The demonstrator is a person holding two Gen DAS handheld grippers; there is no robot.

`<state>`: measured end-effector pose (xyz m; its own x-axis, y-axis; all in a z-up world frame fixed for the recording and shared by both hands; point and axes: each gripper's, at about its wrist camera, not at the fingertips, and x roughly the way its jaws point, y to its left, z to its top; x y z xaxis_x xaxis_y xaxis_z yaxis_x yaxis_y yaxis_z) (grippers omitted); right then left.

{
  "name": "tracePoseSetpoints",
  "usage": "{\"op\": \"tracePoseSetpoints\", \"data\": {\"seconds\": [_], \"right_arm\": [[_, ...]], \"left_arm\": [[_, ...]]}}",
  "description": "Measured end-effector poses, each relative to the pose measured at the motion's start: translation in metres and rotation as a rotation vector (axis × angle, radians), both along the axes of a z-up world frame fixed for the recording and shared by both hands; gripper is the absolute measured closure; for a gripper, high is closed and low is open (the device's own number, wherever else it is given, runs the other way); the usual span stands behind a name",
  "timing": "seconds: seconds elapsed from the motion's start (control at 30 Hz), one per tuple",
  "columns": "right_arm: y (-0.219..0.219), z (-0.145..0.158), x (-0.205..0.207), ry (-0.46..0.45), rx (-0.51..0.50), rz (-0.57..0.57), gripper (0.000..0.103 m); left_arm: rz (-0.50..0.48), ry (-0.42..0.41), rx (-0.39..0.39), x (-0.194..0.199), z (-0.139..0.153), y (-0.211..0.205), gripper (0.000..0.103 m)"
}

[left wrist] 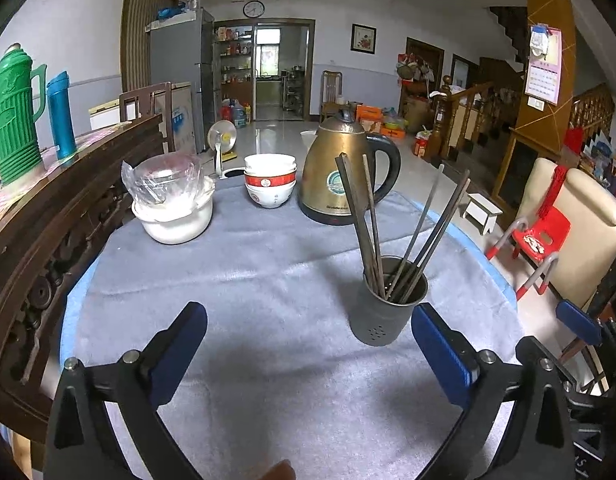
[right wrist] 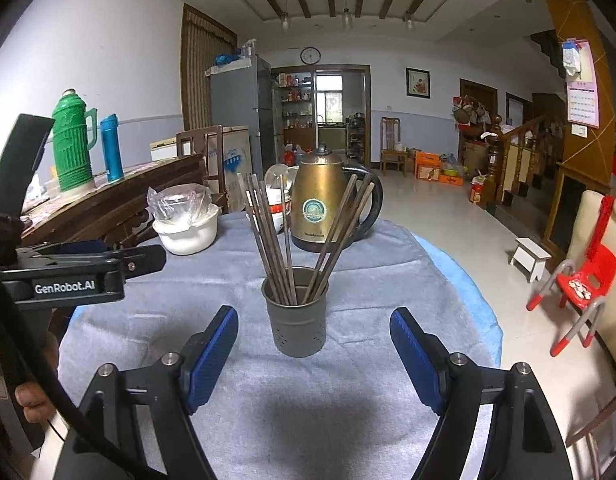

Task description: Organize utensils

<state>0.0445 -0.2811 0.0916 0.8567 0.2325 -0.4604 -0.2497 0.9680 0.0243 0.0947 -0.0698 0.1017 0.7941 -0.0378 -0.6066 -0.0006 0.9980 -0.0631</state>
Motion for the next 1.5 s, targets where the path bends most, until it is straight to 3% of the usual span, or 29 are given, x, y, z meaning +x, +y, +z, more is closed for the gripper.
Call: {"op": "tracePoseSetpoints", "data": {"seconds": [0.2,0.37,0.5,1.5], "right_arm": [[-0.006,0.009,0.007,-0.019,-0.011,-0.026,0.022],[-0.007,0.019,0.015,-0.046,-0.026,-0.024,0.022],[-0.008,0.019,0.018,-0.045,-0.029,-0.023,0.022],[-0.007,0.017,0.045,-0.036,-0.039,0.013,0.022]], "left_arm": [[-0.024,-0.033,-0.038,0.003,0.009,0.0,0.0],[-0.025,-0.029,-0.007,0.014,0.016,-0.007,0.0],[-0.035,-0.016,-0.026,0.02,0.016,-0.009,0.0],[-0.031,0.014,0.033,0.046,0.012,-0.022,0.0]]}}
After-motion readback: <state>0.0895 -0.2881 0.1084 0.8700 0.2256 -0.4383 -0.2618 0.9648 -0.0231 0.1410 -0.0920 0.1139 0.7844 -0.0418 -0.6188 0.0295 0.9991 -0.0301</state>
